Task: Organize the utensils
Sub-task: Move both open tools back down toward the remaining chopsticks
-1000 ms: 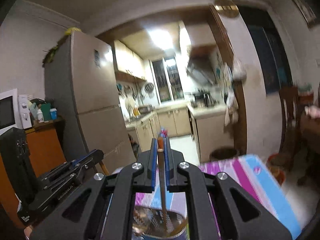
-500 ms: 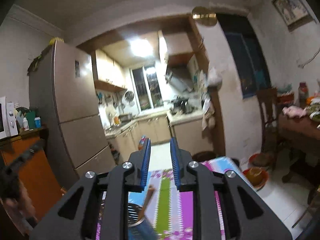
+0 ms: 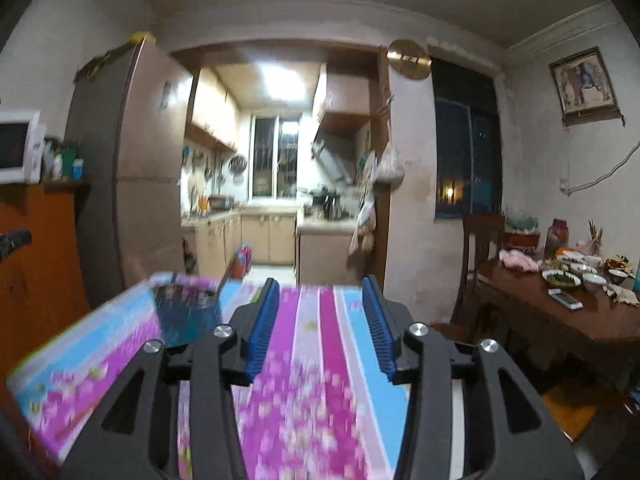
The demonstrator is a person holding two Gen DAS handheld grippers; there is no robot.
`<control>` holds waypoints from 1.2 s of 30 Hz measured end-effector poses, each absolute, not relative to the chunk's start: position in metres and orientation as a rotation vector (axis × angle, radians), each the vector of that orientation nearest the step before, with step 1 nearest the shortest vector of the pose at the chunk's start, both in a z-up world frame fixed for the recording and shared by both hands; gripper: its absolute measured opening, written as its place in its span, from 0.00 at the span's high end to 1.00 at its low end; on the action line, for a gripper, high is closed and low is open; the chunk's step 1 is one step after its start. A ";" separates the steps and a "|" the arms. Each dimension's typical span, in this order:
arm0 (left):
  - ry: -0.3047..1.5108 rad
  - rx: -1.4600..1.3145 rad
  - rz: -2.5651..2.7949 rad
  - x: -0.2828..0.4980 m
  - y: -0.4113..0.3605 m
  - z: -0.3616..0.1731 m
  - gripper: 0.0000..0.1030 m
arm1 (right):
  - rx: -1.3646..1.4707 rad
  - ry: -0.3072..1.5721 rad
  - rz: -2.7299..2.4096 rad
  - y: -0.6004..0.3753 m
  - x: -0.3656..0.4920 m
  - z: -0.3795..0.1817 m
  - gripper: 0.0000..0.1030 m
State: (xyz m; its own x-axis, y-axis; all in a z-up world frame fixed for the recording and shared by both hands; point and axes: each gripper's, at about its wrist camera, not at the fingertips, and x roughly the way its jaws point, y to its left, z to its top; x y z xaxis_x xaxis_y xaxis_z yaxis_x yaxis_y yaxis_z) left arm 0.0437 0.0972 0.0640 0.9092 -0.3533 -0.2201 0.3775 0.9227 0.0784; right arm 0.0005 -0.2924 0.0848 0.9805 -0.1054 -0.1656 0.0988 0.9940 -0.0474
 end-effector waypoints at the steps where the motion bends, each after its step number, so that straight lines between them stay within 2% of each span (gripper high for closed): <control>1: 0.239 0.141 -0.399 0.034 0.092 0.050 0.68 | -0.042 0.189 -0.094 -0.288 -0.008 0.075 0.58; 7: 0.454 0.256 -0.540 -0.022 0.046 -0.053 0.68 | 0.019 0.365 0.045 -0.245 -0.029 0.002 0.58; 14: 0.564 0.229 -0.595 -0.051 0.023 -0.108 0.68 | 0.028 0.522 0.175 -0.187 -0.043 -0.067 0.58; 23: 0.560 0.283 -0.564 -0.038 -0.005 -0.117 0.68 | -0.152 0.505 0.236 -0.144 -0.059 -0.085 0.58; 36: 0.579 0.266 -0.501 -0.022 -0.001 -0.131 0.68 | -0.127 0.533 0.258 -0.146 -0.053 -0.090 0.58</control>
State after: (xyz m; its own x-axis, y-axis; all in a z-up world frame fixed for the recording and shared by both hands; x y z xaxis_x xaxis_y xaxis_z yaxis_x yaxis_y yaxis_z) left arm -0.0225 -0.0010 -0.1313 0.7224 -0.3751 -0.5810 0.5211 0.8475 0.1008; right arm -0.0530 -0.1457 -0.0898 0.8300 0.2093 -0.5170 -0.2751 0.9600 -0.0529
